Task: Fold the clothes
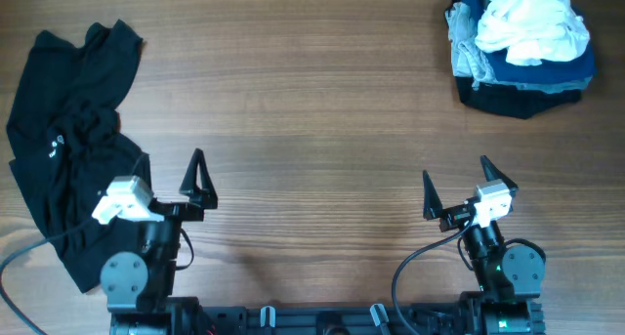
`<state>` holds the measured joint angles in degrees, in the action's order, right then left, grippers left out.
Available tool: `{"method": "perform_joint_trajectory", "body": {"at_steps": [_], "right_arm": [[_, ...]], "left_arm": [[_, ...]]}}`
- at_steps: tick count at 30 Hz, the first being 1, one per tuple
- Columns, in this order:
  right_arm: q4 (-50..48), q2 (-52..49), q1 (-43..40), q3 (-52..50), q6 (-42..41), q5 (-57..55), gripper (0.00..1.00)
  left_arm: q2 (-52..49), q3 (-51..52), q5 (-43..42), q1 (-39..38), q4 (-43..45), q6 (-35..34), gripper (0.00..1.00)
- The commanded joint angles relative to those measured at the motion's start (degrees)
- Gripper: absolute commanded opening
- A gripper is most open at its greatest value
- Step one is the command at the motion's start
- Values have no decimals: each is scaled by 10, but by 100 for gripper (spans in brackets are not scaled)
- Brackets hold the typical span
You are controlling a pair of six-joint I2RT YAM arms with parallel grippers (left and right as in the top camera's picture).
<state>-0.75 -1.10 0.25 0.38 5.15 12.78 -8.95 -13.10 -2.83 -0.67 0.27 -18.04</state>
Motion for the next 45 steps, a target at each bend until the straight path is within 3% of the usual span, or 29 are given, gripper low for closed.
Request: {"method": "perform_joint_trajectory", "body": {"at_steps": [1, 8, 36, 45], "right_arm": [[-2, 5, 3, -1, -8, -10, 100], [-2, 5, 3, -1, -8, -10, 100], [-2, 5, 3, -1, -8, -10, 100], [-2, 5, 3, -1, -8, -10, 100]], "left_arm": [[35, 10, 4, -2, -1, 11, 100], [87, 22, 4, -5, 0, 9, 100], [88, 127, 10, -18, 57, -19, 100], [88, 128, 10, -18, -47, -18, 100]]}}
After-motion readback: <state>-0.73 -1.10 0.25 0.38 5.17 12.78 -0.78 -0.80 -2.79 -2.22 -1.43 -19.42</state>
